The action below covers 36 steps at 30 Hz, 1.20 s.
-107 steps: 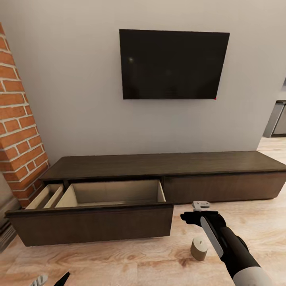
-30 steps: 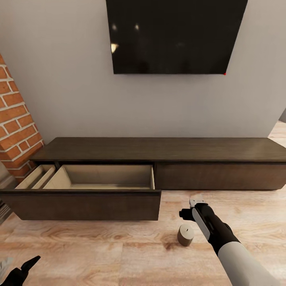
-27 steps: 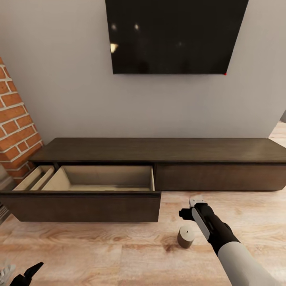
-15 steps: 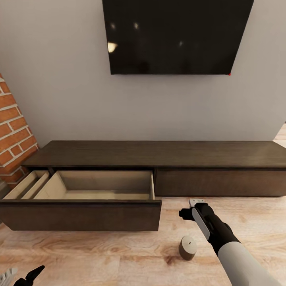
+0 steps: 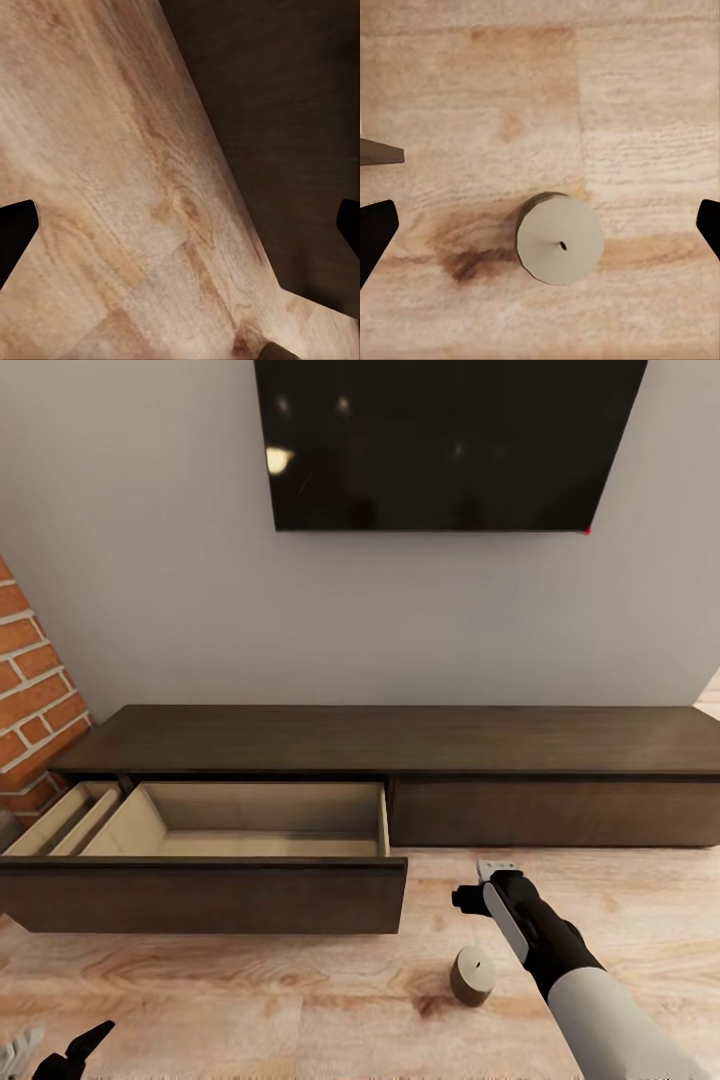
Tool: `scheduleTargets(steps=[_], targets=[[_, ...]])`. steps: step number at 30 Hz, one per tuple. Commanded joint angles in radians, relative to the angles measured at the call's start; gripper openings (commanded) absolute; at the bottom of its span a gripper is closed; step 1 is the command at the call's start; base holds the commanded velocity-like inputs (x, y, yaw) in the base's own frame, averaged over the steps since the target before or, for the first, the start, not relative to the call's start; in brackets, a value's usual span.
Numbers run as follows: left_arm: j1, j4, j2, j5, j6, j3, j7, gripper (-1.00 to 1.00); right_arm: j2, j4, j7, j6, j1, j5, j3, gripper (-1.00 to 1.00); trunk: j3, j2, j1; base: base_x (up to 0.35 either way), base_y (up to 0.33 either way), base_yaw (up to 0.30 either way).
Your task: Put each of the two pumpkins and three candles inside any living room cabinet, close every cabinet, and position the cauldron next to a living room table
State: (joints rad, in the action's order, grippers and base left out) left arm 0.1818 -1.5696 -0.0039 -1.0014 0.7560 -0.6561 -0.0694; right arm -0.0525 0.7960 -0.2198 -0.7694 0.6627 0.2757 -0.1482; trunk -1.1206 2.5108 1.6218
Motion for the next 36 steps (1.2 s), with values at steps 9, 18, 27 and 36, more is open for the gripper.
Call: scheduleTargets(steps=[9, 18, 27, 36], targets=[[-0.001, -0.003, 0.000, -0.004, 0.004, 0.000, -0.006, 1.00, -0.001, -0.195, -0.006, 0.033, 0.085, 0.010, -0.004, 1.00, -0.036, 0.003, 0.004, 0.000, 0.000, 0.000], [-0.001, -0.003, -0.001, -0.003, 0.003, 0.001, -0.010, 1.00, -0.001, -0.256, 0.004, 0.148, 0.106, 0.009, -0.004, 1.00, -0.070, 0.005, 0.008, 0.000, 0.000, 0.000], [-0.001, -0.003, -0.002, -0.003, 0.003, 0.004, -0.012, 1.00, -0.001, -0.266, 0.006, 0.239, 0.107, 0.007, -0.008, 1.00, -0.105, 0.007, 0.012, 0.000, 0.000, 0.000], [-0.002, -0.004, -0.001, -0.002, 0.003, 0.004, -0.010, 1.00, -0.001, -0.265, 0.007, 0.285, 0.104, 0.008, -0.013, 1.00, -0.140, 0.009, 0.016, 0.000, 0.000, 0.000]])
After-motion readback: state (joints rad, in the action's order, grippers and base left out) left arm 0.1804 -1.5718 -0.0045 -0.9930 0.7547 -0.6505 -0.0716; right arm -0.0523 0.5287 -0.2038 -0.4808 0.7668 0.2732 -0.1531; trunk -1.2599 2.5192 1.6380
